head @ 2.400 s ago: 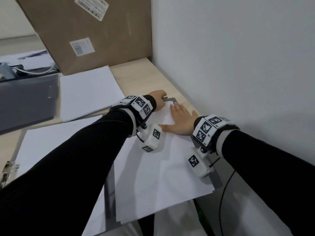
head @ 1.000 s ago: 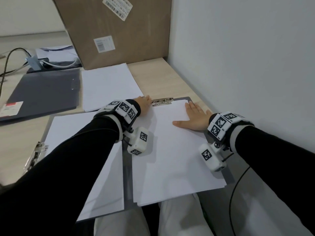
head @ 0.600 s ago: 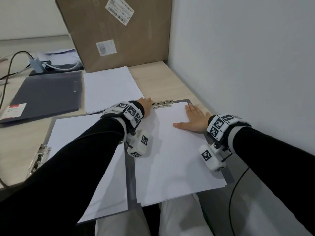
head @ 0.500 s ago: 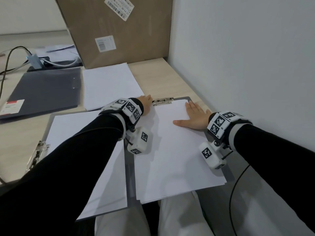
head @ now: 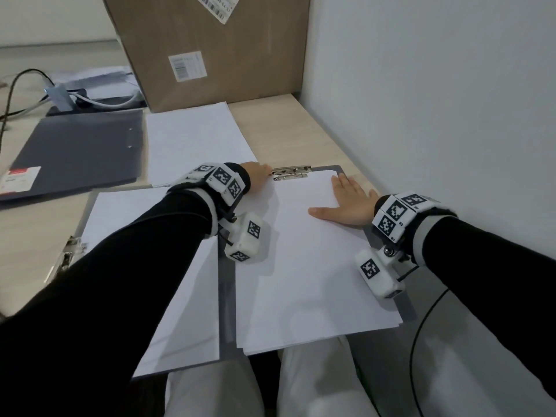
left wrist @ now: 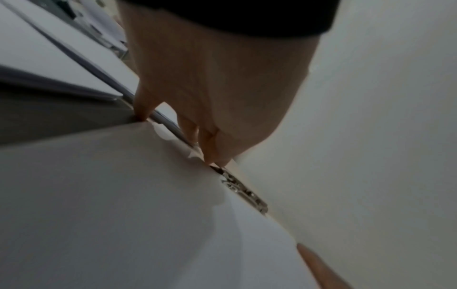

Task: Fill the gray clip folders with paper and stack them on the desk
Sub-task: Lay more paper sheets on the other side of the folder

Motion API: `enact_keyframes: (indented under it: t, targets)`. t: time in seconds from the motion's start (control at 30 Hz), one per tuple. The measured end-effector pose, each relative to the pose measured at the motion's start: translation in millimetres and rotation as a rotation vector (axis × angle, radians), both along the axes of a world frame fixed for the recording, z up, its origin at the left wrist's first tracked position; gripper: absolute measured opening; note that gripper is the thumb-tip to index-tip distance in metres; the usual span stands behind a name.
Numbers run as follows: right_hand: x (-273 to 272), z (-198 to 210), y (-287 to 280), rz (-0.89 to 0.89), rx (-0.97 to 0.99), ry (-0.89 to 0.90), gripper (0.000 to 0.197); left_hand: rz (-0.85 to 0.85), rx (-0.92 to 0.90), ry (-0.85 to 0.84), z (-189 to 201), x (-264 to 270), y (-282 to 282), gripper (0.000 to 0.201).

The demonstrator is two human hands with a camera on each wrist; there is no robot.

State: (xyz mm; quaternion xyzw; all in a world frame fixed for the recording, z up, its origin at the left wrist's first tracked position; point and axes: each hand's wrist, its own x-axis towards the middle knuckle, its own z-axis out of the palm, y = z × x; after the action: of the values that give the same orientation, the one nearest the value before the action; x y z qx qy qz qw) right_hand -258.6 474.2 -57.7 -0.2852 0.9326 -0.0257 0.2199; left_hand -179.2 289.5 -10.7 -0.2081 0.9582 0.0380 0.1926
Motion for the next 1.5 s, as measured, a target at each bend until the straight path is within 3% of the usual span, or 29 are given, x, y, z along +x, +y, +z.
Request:
enact_keyframes:
  t: [0.3, 0.43, 0.47, 0.57, 0.67, 0.8, 0.93, 1.27, 1.4, 1.5]
  targets:
    - [3.3, 4.0, 1.1, -0.005, 0.000, 0.001, 0.105, 0.059, 0.136, 0.145, 0.6, 13.6, -7.9, 0.050]
    - [3.7, 17.8, 3.4, -0.028, -0.108, -0.039, 0.100, 0.034, 0.201, 0.196, -0.1, 37.8, -4.3, 0.054]
    - [4.0, 22.5, 5.7, -0.042, -0.151, -0.050, 0.094, 0.037, 0.216, 0.201, 0.1, 46.9, -3.5, 0.054]
    - [11.3, 36.5, 23.7, -0.117, -0.281, -0.051, 0.046, 0.082, 0.214, 0.221, 3.7, 75.9, -3.5, 0.052]
    - [24.3, 39.4, 52.6, -0.272, -0.364, 0.018, 0.056, 0.120, 0.215, 0.222, 6.3, 107.7, 2.2, 0.051]
    - [41.5, 33.8, 85.8, -0.410, -0.363, -0.015, 0.035, 0.078, 0.192, 0.124, 1.1, 143.0, 19.8, 0.058]
    - [67.1, 25.2, 100.4, -0.510, -0.464, -0.301, 0.060, 0.065, 0.163, -0.014, -6.9, 159.2, 41.2, 0.067]
    - [97.3, 28.6, 110.3, -0.481, -0.830, -0.687, 0.041, 0.092, 0.113, 0.050, -11.6, 167.5, 72.7, 0.066]
    - [100.6, 30.2, 112.7, -0.463, -0.981, -0.640, 0.059, 0.113, 0.149, 0.080, -12.5, 171.7, 69.9, 0.065]
    - [104.2, 37.6, 115.1, -0.397, -1.094, -0.573, 0.061, 0.152, 0.255, 0.176, -8.1, 175.6, 67.8, 0.065]
